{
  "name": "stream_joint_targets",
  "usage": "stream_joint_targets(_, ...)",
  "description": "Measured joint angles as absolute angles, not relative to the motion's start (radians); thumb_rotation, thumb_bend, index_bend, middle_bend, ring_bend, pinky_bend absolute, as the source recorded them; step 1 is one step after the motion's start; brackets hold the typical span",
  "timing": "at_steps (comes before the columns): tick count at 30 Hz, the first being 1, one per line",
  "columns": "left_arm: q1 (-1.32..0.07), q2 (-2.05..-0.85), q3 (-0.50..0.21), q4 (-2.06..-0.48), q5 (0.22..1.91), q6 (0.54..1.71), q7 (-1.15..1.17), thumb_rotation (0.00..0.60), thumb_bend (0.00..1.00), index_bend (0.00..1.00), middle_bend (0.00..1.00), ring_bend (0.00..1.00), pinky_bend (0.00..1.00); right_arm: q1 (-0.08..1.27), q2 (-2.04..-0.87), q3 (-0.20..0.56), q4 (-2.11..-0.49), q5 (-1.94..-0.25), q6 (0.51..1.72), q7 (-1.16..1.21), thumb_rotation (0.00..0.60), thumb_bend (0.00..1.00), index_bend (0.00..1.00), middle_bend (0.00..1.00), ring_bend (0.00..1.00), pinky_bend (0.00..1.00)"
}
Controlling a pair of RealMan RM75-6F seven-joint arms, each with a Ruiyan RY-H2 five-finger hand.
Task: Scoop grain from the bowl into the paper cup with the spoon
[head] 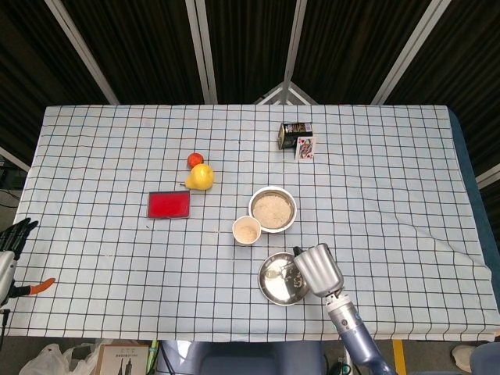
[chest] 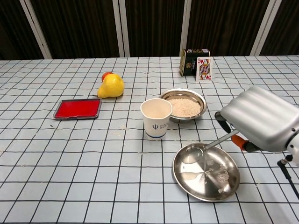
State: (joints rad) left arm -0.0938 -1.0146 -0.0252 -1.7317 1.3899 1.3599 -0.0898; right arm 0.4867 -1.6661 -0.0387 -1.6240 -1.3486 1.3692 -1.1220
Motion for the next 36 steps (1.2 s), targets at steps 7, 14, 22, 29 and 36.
stream_joint_targets(7, -0.094, -1.015, -0.026, -1.731, 1.387, 1.357, -0.093, 0.600, 0.00, 0.00, 0.00, 0.00, 0.00, 0.463, -1.679, -0.047, -1.624, -1.288, 1.344, -1.162, 0.600, 0.58, 0.73, 0.94, 1.00, 0.92)
stream_joint_targets(14, -0.094, -1.015, -0.025, -1.730, 1.386, 1.356, -0.089, 0.600, 0.00, 0.00, 0.00, 0.00, 0.00, 0.450, -1.680, -0.050, -1.629, -1.263, 1.342, -1.210, 0.600, 0.55, 0.45, 0.94, 1.00, 0.92)
stream_joint_targets(22, -0.095, -1.018, -0.024, -1.729, 1.382, 1.352, -0.078, 0.600, 0.00, 0.00, 0.00, 0.00, 0.00, 0.436, -1.658, -0.038, -1.651, -1.254, 1.373, -1.253, 0.600, 0.46, 0.06, 0.94, 1.00, 0.92)
stream_joint_targets(29, -0.092, -1.021, -0.024, -1.726, 1.379, 1.357, -0.069, 0.600, 0.00, 0.00, 0.00, 0.00, 0.00, 0.425, -1.614, -0.038, -1.679, -1.273, 1.399, -1.260, 0.600, 0.44, 0.04, 0.90, 0.95, 0.92)
stream_joint_targets(36, -0.088, -1.031, -0.029, -1.710, 1.387, 1.382, -0.056, 0.600, 0.00, 0.00, 0.00, 0.00, 0.00, 0.405, -1.519, -0.038, -1.694, -1.374, 1.474, -1.212, 0.600, 0.44, 0.00, 0.38, 0.41, 0.55)
